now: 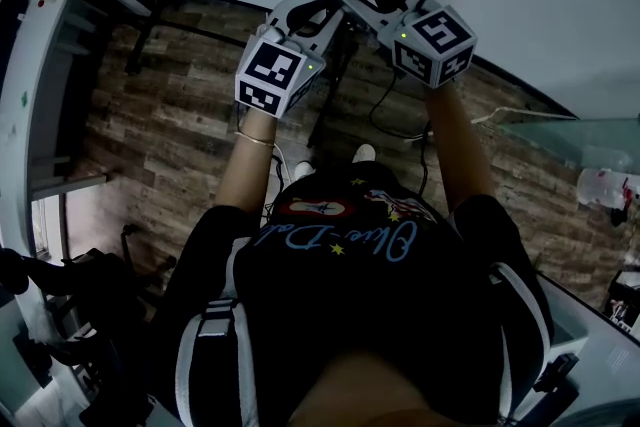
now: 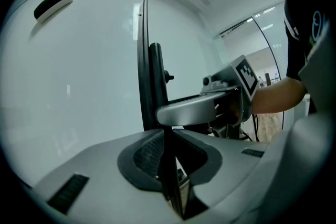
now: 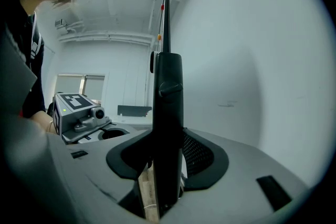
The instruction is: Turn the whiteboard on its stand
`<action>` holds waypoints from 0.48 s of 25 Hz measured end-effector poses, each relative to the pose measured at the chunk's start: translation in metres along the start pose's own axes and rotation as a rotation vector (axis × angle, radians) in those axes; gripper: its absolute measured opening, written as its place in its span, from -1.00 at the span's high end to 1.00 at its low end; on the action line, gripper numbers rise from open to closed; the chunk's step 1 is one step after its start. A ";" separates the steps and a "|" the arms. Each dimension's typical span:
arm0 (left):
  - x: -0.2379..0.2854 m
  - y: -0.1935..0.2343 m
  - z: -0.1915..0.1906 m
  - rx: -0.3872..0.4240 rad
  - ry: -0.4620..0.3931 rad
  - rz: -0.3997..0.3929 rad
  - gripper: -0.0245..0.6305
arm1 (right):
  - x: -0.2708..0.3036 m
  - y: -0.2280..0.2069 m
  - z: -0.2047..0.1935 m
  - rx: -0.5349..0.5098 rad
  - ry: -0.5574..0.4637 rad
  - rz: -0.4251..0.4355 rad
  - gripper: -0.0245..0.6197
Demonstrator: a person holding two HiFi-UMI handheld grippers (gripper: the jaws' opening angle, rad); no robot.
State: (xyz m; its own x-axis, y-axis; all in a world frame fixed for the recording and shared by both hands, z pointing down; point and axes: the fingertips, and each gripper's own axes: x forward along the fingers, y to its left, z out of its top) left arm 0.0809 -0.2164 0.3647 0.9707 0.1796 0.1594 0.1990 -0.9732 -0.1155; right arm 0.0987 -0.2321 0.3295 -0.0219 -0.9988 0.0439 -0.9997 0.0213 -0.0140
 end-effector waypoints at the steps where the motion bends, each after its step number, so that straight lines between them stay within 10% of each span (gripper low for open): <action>1: 0.000 0.000 0.000 0.001 0.000 -0.002 0.71 | 0.000 0.000 0.000 0.002 0.001 -0.003 0.36; 12: -0.005 -0.006 0.003 -0.012 0.002 -0.023 0.63 | -0.002 0.005 0.003 0.006 0.007 -0.007 0.36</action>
State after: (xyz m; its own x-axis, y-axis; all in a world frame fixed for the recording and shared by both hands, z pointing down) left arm 0.0748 -0.2111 0.3621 0.9655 0.2020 0.1641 0.2199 -0.9704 -0.0995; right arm 0.0943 -0.2301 0.3266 -0.0153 -0.9986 0.0510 -0.9997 0.0143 -0.0202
